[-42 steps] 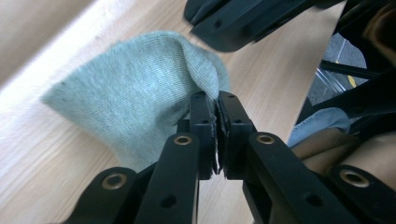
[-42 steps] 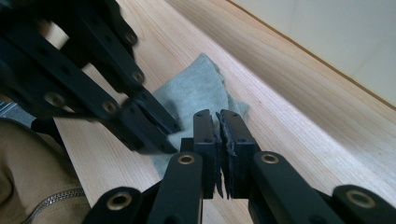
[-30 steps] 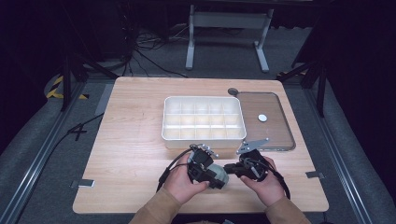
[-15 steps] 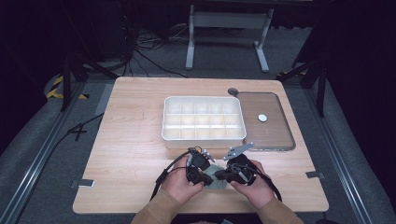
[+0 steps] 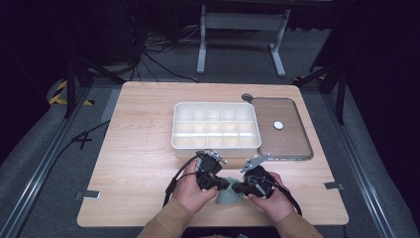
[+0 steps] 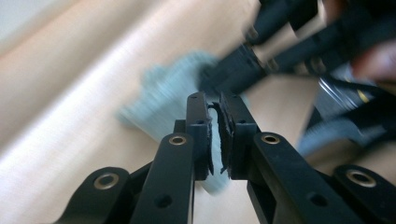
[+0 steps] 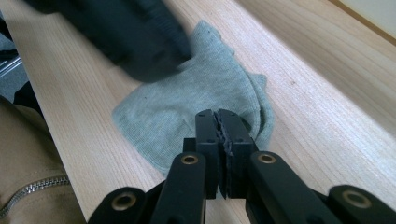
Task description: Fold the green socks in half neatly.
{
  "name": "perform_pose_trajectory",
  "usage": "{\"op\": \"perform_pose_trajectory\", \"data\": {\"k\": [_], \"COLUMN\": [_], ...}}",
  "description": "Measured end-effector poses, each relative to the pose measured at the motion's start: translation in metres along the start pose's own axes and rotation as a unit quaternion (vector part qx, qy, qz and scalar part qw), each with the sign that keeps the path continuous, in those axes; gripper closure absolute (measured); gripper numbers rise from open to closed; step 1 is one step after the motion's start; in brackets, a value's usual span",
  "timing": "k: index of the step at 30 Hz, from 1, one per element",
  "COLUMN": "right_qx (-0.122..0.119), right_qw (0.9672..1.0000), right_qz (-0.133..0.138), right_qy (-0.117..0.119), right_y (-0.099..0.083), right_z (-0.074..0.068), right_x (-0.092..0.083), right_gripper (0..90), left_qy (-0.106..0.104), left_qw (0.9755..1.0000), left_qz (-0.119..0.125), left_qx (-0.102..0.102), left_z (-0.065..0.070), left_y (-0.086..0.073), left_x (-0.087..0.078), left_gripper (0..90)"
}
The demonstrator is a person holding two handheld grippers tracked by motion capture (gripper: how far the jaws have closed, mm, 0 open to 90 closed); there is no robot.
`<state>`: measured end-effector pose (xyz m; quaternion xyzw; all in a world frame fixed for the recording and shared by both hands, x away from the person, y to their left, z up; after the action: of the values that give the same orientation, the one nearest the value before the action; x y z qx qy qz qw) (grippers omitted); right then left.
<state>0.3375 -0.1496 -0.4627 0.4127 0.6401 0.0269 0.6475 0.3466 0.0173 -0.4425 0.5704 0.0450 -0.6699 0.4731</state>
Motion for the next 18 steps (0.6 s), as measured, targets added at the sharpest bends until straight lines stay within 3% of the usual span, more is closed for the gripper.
{"op": "perform_pose_trajectory", "data": {"k": [2, 4, 9, 14, 18], "right_qx": [-0.004, -0.004, -0.01, -0.015, -0.013], "right_qw": [1.0, 1.0, 0.9997, 0.9991, 0.9998], "right_qz": [0.002, 0.0, -0.021, -0.039, -0.008], "right_qy": [-0.001, -0.001, 0.012, -0.005, -0.015], "right_y": [0.0, 0.0, -0.004, -0.005, -0.001], "right_z": [-0.001, -0.002, -0.001, -0.002, -0.001], "right_x": [0.0, -0.001, -0.007, -0.017, -0.033], "right_gripper": [86.6, 86.2, 84.0, 82.7, 84.8], "left_qy": [0.027, 0.036, 0.026, 0.022, 0.002], "left_qw": [0.9993, 0.9987, 0.999, 0.9994, 0.9998], "left_qz": [-0.023, -0.035, -0.038, -0.025, 0.005], "left_qx": [0.005, 0.006, -0.003, 0.013, 0.021], "left_z": [-0.003, -0.005, -0.008, -0.005, -0.002], "left_y": [-0.001, -0.002, -0.004, -0.003, -0.002], "left_x": [0.011, 0.016, 0.018, 0.015, 0.0], "left_gripper": [85.2, 86.5, 89.5, 84.8, 80.9]}}
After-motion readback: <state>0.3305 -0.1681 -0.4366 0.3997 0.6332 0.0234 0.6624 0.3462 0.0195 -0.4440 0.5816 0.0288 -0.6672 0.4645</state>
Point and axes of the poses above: each handheld gripper's, and its own axes: x roughly forward along the jaws, y roughly out of its top, z roughly to its right, the point moved 2 cm from there along x, roughly forward along the jaws, and after that the axes turned 4 degrees about -x, right-handed, at the moved point
